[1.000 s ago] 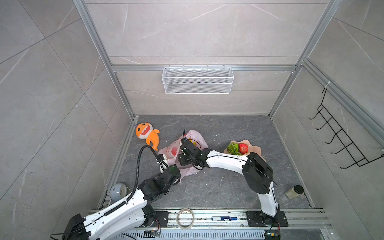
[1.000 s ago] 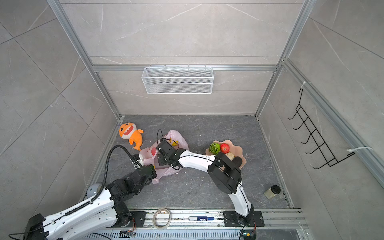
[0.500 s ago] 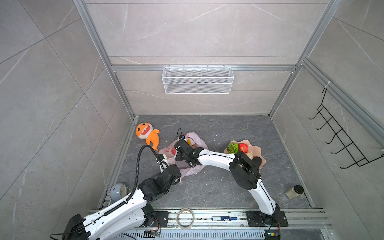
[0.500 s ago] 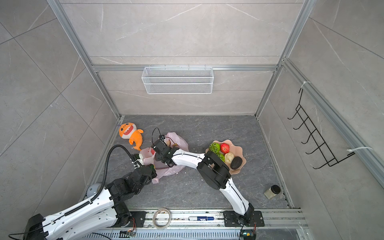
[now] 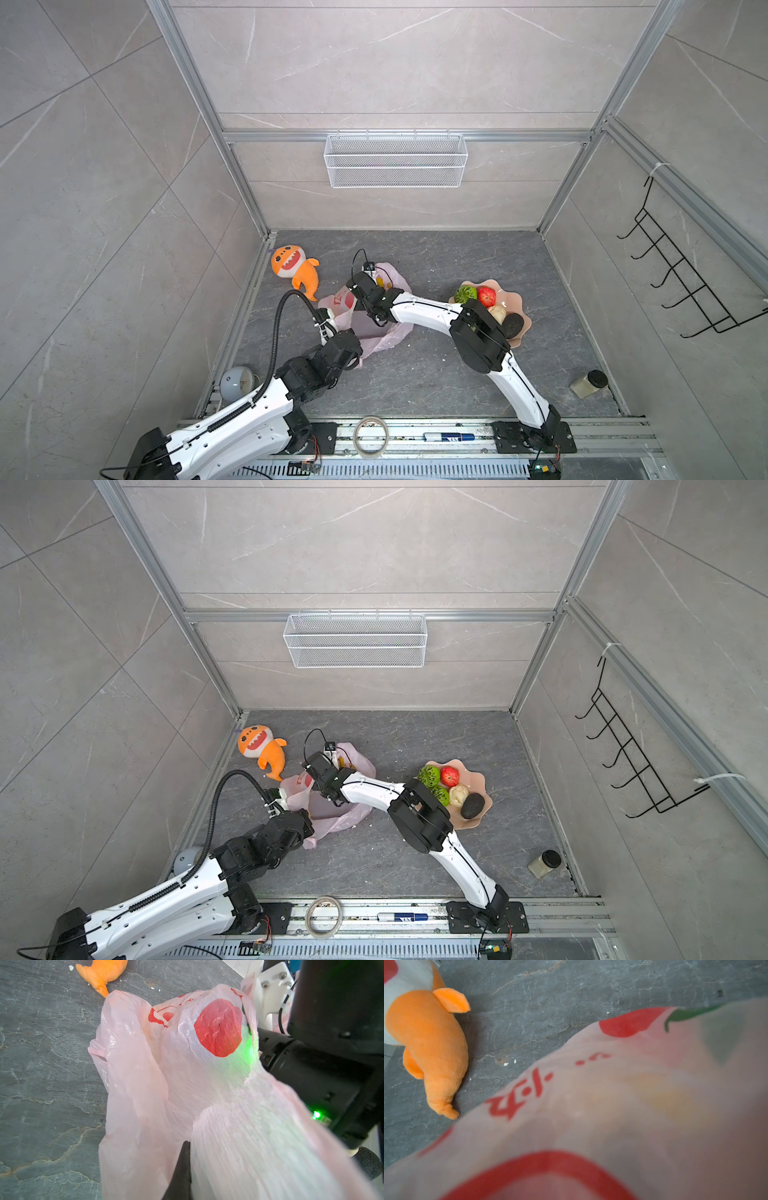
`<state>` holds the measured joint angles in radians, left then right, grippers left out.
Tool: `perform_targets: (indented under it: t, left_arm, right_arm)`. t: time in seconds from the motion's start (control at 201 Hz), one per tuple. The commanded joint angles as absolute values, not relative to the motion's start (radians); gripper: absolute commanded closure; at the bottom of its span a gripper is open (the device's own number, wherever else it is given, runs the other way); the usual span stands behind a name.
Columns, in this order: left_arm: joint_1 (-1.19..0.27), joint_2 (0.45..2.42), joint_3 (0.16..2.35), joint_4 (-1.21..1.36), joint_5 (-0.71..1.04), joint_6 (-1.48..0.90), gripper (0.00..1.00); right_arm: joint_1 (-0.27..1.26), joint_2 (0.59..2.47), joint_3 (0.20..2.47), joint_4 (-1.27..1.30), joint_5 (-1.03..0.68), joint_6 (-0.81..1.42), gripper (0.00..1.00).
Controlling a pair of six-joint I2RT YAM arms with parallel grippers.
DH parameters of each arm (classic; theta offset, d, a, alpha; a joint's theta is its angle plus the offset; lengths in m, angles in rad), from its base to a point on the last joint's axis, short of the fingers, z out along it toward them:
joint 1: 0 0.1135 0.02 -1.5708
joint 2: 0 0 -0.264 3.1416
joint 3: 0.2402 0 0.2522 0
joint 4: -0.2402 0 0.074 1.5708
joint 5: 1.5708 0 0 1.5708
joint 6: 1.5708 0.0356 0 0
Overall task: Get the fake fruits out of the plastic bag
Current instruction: 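Push the right gripper down into the bag toward the cream fruit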
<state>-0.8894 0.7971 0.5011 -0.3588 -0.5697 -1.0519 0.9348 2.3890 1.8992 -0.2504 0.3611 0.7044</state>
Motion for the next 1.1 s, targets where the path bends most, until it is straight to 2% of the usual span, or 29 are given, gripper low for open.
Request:
perform_targets:
  t: [0.0, 0.418, 1.095]
  left_arm:
    - [-0.886, 0.791, 0.527, -0.357, -0.566, -1.062, 1.0]
    - [-0.885, 0.787, 0.523, -0.357, -0.557, -1.063, 1.0]
    - [-0.885, 0.773, 0.51, -0.362, -0.549, -1.068, 1.0]
  right_arm:
    - [0.924, 2.437, 1.956, -0.308, 0.386, 0.748, 0.3]
    - [0.913, 2.514, 2.09, -0.424, 0.421, 0.8, 0.3]
    - [0.895, 2.563, 2.155, -0.434, 0.426, 0.81, 0.3]
